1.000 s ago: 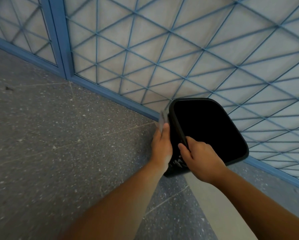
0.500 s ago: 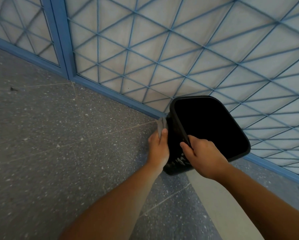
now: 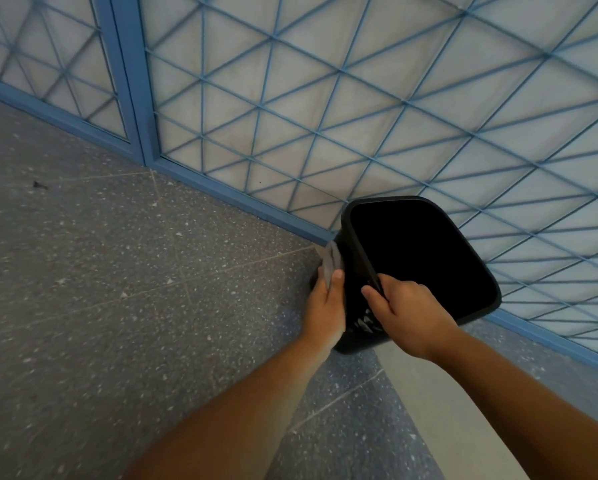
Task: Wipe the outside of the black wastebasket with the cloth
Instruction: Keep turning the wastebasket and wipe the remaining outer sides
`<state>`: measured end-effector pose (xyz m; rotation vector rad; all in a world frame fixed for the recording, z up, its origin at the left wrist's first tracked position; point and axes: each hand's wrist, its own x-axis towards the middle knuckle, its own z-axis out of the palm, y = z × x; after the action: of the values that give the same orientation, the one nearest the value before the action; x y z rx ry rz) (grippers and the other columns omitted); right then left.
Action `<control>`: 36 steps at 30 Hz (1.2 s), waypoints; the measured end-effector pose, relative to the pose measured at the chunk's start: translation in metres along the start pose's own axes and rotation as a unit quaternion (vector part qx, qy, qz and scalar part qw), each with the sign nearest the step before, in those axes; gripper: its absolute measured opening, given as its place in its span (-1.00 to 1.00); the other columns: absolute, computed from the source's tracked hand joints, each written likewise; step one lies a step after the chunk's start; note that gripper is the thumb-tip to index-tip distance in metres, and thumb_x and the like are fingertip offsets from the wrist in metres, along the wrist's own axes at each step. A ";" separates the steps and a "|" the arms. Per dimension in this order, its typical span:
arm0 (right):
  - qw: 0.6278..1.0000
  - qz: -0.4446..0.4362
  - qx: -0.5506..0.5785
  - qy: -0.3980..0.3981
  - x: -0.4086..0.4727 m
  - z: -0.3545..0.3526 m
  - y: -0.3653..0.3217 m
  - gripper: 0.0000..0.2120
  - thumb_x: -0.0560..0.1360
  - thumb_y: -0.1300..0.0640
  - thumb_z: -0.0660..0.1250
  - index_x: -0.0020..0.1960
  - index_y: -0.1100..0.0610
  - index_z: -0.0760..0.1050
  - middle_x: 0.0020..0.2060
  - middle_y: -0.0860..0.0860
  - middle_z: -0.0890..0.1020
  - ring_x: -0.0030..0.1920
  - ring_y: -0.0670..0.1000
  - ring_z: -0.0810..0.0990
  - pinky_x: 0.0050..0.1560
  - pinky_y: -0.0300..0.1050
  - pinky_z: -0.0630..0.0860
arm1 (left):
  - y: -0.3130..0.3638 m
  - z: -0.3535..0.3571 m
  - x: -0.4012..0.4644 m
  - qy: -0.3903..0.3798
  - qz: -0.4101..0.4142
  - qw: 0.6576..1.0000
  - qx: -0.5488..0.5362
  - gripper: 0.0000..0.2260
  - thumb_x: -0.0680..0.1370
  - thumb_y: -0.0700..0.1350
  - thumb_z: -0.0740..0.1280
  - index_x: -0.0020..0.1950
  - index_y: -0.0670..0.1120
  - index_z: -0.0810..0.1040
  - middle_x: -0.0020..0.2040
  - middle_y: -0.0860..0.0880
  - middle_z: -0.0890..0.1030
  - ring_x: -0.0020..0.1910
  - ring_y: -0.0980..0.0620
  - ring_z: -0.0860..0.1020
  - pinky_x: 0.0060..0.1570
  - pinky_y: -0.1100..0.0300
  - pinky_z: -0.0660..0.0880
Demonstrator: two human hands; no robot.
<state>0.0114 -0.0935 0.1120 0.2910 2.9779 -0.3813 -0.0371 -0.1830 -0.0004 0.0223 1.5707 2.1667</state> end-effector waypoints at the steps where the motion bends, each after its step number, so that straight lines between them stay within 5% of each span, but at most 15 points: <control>1: 1.000 -0.002 0.000 0.002 0.000 0.001 0.000 -0.71 0.58 -0.12 0.09 -0.18 0.04 0.40 -0.39 0.01 0.54 -0.38 0.03 0.55 -0.27 0.10 0.55 | 0.003 -0.001 0.005 0.015 -0.014 1.000 -0.013 -0.61 0.76 0.03 0.12 0.51 -0.08 0.49 0.37 -0.12 0.62 0.41 -0.10 0.56 0.44 -0.05 0.47; 7: 1.000 -0.007 0.001 0.002 0.002 0.000 0.001 -0.72 0.58 -0.11 0.10 -0.21 0.01 0.38 -0.41 0.00 0.54 -0.40 0.01 0.54 -0.30 0.06 0.53 | 0.004 0.005 -0.005 -0.009 0.018 1.000 0.010 -0.56 0.76 0.01 0.09 0.62 -0.10 0.34 0.52 -0.12 0.49 0.53 -0.05 0.45 0.54 -0.06 0.36; 13: 1.000 -0.016 0.001 0.003 0.004 0.002 0.001 -0.73 0.58 -0.10 0.11 -0.24 -0.02 0.34 -0.44 -0.02 0.51 -0.44 -0.01 0.51 -0.35 0.02 0.51 | 0.013 0.009 0.003 0.024 -0.003 0.999 -0.021 -0.63 0.76 0.01 0.13 0.51 -0.08 0.49 0.38 -0.10 0.61 0.39 0.01 0.57 0.44 0.07 0.48; 21: 1.000 -0.017 -0.008 0.007 0.002 0.002 0.001 -0.73 0.58 -0.07 0.13 -0.23 0.02 0.39 -0.42 -0.01 0.53 -0.42 -0.01 0.52 -0.31 0.05 0.53 | 0.021 0.010 0.010 0.016 0.030 0.999 -0.026 -0.58 0.76 0.01 0.12 0.60 -0.06 0.39 0.50 -0.09 0.52 0.51 -0.01 0.47 0.54 0.01 0.37; 26: 1.000 -0.012 -0.010 0.009 0.000 0.002 0.001 -0.71 0.58 -0.08 0.12 -0.24 0.02 0.38 -0.42 0.00 0.53 -0.42 -0.03 0.53 -0.33 0.01 0.53 | 0.015 -0.006 0.016 0.040 -0.032 0.997 -0.059 -0.68 0.75 0.02 0.14 0.42 -0.02 0.55 0.18 0.01 0.68 0.35 -0.07 0.60 0.16 0.26 0.53; 30: 1.000 -0.017 -0.011 0.005 0.002 0.002 0.002 -0.72 0.59 -0.07 0.13 -0.26 0.01 0.36 -0.44 -0.01 0.51 -0.43 -0.02 0.51 -0.35 -0.03 0.51 | 0.027 0.006 0.016 0.009 0.010 0.998 -0.068 -0.59 0.75 0.05 0.14 0.60 0.03 0.39 0.49 0.00 0.54 0.49 0.07 0.48 0.46 0.18 0.42; 33: 1.000 -0.023 -0.020 0.002 0.002 0.000 0.001 -0.71 0.59 -0.06 0.13 -0.29 -0.02 0.31 -0.45 -0.02 0.49 -0.45 -0.04 0.50 -0.39 -0.08 0.47 | 0.014 -0.002 0.012 0.032 -0.013 0.997 -0.073 -0.65 0.75 0.01 0.14 0.49 -0.02 0.50 0.38 -0.07 0.63 0.40 -0.01 0.57 0.27 0.23 0.53; 36: 0.999 -0.030 -0.020 0.003 0.003 0.000 -0.001 -0.70 0.58 -0.05 0.14 -0.31 -0.02 0.29 -0.46 -0.02 0.48 -0.46 -0.03 0.49 -0.39 -0.08 0.45 | 0.021 0.000 0.018 0.057 -0.009 0.993 -0.102 -0.63 0.76 -0.04 0.12 0.57 -0.02 0.43 0.44 -0.02 0.58 0.39 0.05 0.56 0.34 0.23 0.50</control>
<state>0.0080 -0.0939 0.1113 0.1995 3.0025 -0.3287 -0.0601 -0.1811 0.0138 -0.1838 1.3955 2.3386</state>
